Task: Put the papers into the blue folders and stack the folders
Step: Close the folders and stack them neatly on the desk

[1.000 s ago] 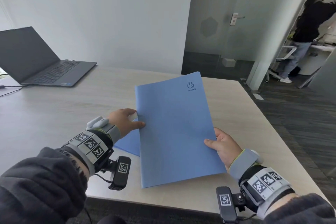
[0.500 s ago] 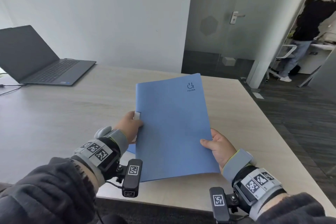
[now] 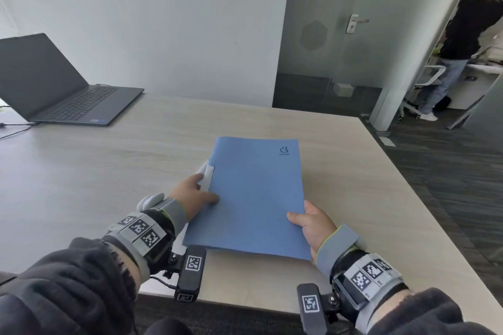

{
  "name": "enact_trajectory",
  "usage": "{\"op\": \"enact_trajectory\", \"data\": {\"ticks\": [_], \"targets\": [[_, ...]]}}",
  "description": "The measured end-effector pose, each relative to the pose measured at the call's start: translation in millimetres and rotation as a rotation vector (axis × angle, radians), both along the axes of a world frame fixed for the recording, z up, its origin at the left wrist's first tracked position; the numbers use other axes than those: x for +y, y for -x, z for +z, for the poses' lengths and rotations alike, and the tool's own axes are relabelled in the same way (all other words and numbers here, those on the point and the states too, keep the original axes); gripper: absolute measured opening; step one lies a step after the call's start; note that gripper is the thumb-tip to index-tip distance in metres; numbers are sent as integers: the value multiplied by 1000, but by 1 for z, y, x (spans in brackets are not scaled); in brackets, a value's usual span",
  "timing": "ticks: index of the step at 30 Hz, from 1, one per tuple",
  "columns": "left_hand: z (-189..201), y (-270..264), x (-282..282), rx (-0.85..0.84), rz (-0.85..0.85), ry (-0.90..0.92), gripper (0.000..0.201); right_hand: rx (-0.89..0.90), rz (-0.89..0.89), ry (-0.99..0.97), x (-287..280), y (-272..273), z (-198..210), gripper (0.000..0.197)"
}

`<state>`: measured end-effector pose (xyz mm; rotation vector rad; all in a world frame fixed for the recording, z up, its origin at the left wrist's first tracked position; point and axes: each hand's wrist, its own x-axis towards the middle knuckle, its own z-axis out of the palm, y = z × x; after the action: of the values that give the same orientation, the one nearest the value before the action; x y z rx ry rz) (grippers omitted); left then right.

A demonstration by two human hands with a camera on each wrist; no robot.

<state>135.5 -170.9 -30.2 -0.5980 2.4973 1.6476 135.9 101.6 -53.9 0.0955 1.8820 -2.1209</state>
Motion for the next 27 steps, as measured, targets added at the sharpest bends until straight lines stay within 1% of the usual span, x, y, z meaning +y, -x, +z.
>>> {"op": "enact_trajectory", "data": {"ticks": [1, 4, 5, 8, 13, 16, 18, 21, 23, 25, 26, 27], "targets": [[2, -1, -1, -9, -6, 59, 99, -18, -26, -10, -2, 2, -1, 32], [6, -2, -9, -21, 13, 234, 87, -57, -111, -57, -8, 10, -6, 29], [5, -1, -13, -29, 12, 284, 87, -65, -134, -75, -9, 13, -7, 29], [-4, 1, -20, -93, -13, 324, 92, -69, -170, -139, -14, 19, -10, 31], [-6, 2, -10, -102, -40, 397, 84, -37, -124, -251, -18, 24, -6, 28], [-5, 9, -5, -108, -17, 370, 74, -22, -83, -322, -19, 27, -3, 23], [-2, 13, -6, -114, 14, 329, 76, -13, -78, -366, -18, 29, -2, 23], [-1, 14, -9, -160, 64, 243, 78, 13, -55, -424, -13, 30, -2, 32], [-3, 12, -7, -163, 58, 180, 68, 26, -28, -434, -9, 28, 0, 29], [-6, 8, -4, -117, 33, 128, 49, 47, -11, -438, -7, 26, 1, 23], [-9, 6, -4, -97, 31, 95, 44, 60, -5, -443, -6, 25, 1, 23], [-13, 6, -4, -83, 35, 61, 43, 77, 0, -461, -5, 24, 2, 22]]}}
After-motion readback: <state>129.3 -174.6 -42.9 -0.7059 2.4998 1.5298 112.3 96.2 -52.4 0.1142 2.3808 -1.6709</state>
